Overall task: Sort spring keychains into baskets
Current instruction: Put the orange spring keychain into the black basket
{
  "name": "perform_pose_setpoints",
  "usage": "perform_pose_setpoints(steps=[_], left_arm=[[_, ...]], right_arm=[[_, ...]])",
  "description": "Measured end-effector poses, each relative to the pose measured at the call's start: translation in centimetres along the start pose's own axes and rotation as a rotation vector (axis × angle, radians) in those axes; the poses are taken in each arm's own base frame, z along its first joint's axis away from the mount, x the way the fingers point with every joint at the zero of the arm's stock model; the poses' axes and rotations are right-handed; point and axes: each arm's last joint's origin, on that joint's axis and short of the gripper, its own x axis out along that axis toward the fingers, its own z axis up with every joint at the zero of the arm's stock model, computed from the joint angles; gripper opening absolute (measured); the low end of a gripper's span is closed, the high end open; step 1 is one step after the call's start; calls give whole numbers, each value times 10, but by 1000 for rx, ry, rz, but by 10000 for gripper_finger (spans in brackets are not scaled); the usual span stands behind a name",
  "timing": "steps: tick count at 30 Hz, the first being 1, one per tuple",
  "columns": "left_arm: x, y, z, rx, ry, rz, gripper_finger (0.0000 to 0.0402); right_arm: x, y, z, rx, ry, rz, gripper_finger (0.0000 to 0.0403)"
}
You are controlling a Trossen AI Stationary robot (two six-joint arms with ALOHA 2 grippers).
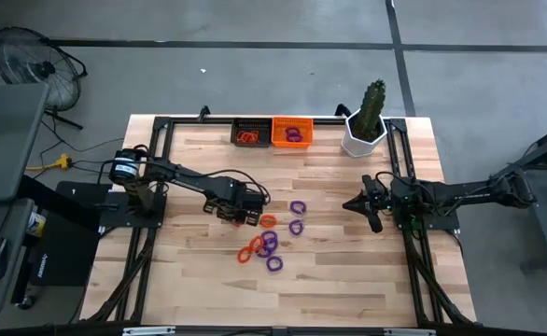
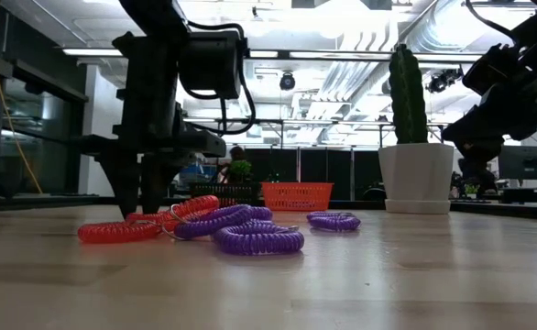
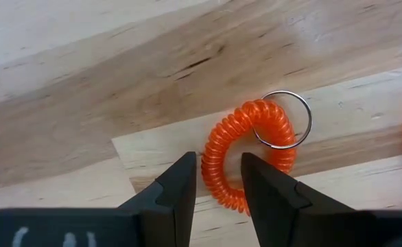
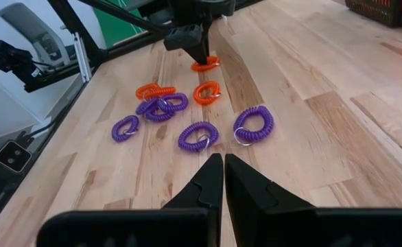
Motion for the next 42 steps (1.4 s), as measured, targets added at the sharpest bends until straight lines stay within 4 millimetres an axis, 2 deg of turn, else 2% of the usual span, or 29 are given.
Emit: perform_pose_setpoints(steps=[18, 28, 33, 38, 42], left_arm=[[1, 2, -1, 117, 10, 25, 112], [2, 3, -1, 214, 16, 29, 39], [1, 3, 0, 263, 5, 31, 26], [-12, 1, 7, 334, -36, 27, 29], [-37, -5, 22, 380, -130, -20, 29]], right_arm=[[0, 0, 0, 0, -1, 1, 12], [0, 0, 0, 0, -1, 1, 12], [0, 0, 0, 0, -1, 0, 12], [0, 0, 0, 0, -1, 0, 12], [0, 0, 0, 0, -1, 0, 12]])
